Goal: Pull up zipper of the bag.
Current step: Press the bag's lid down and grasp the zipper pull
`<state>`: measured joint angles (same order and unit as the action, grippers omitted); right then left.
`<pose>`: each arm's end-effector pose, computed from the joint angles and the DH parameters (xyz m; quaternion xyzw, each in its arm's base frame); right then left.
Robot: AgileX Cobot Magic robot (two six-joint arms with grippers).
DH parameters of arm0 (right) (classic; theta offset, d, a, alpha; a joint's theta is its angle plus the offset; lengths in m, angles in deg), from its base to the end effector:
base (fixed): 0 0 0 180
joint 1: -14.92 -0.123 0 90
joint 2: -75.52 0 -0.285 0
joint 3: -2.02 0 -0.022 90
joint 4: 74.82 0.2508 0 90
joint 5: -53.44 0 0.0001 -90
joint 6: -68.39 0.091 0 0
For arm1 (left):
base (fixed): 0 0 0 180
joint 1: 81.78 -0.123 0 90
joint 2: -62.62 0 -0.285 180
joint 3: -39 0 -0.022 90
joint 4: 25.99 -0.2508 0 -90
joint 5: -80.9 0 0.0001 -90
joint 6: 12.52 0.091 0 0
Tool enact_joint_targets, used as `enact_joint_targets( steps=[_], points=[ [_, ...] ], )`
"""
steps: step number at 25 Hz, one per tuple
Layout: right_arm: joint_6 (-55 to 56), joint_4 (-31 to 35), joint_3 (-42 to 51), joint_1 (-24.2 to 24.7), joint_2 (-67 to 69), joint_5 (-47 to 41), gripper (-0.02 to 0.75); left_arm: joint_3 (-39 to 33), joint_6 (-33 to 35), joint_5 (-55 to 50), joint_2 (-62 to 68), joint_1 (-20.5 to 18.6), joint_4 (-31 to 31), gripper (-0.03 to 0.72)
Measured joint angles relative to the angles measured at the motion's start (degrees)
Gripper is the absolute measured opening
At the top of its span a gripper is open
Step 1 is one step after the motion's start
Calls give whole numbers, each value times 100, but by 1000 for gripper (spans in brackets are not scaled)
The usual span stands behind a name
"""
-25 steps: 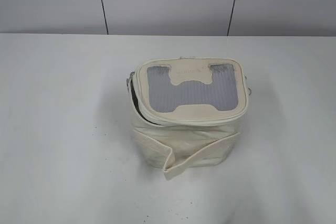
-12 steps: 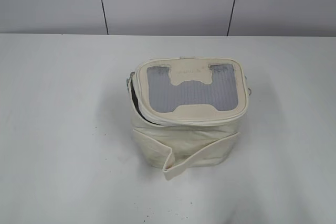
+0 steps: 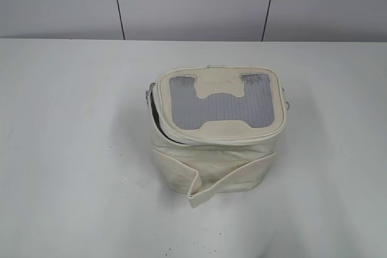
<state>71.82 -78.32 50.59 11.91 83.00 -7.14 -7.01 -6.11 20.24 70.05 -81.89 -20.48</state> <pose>-0.0053 -0.0051 0.2777 0.0043 0.8505 -0.0010 0.5259 -0.0114 -0.0076 0.2900 0.0491 0.8367 -0.0170 0.5451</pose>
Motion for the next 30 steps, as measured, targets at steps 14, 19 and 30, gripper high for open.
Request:
enact_joint_targets(
  steps=[14, 19, 30],
  points=[
    [0, 0, 0, 0, 0, 0, 586, 0, 0, 0, 0, 0, 6, 305],
    [0, 0, 0, 0, 0, 0, 586, 0, 0, 0, 0, 58, 33, 305],
    [-714, 532, -402, -175, 1713, 1244, 586, 402, 0, 1204, 1745, 468, 1066, 305]
  ],
)
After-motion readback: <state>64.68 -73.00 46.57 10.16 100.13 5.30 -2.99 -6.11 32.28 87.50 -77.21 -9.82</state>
